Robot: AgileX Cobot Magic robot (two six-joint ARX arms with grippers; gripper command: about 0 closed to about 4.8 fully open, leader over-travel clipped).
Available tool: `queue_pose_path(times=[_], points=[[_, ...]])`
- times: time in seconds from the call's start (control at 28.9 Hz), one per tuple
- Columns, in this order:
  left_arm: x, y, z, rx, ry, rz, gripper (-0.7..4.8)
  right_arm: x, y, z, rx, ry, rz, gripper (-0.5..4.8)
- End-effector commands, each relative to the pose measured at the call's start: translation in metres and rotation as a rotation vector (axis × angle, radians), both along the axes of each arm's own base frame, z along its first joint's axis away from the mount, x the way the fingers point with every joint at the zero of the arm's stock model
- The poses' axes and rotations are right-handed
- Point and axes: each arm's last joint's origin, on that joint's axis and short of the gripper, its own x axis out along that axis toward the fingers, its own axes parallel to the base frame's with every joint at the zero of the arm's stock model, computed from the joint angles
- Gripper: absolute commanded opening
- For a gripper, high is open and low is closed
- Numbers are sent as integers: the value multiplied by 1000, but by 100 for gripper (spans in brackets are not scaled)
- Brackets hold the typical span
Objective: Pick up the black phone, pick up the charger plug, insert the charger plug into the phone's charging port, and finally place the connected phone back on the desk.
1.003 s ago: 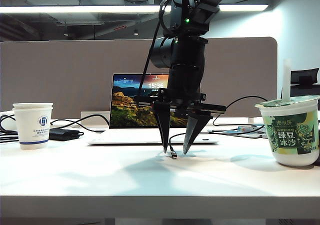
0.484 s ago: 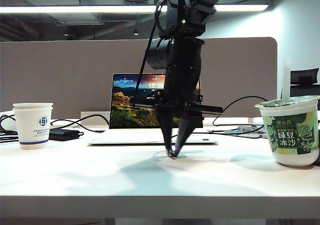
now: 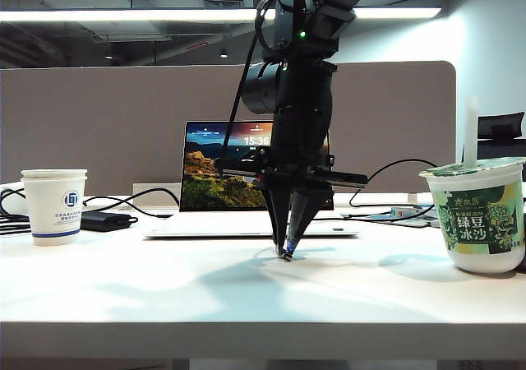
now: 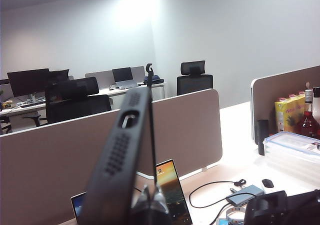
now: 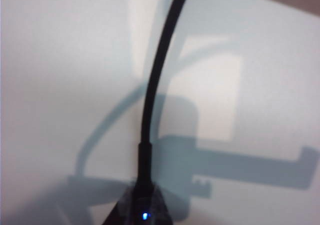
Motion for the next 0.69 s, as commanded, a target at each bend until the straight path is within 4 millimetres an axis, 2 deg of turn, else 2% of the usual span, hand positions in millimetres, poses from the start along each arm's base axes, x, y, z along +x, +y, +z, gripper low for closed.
queue_pose_path(times=[0.03, 0.28, 0.42, 0.52, 0.55, 0.69], points=[[-4, 2, 7, -27, -50, -2, -7, -3, -6, 17, 9, -26, 32, -5], [-4, 2, 7, -26, -48, -2, -7, -12, -24, 75, 84, -157, 53, -5], [-4, 2, 7, -26, -48, -3, -7, -14, -33, 96, 127, -214, 43, 10], [-4, 2, 7, -26, -48, -3, -7, -11, -33, 91, 178, -171, 64, 200], [-4, 2, 7, -26, -48, -3, -7, -11, -32, 88, 193, -149, 75, 234], [-4, 2, 7, -25, -48, -5, -7, -6, -27, 66, 225, -49, 90, 243]])
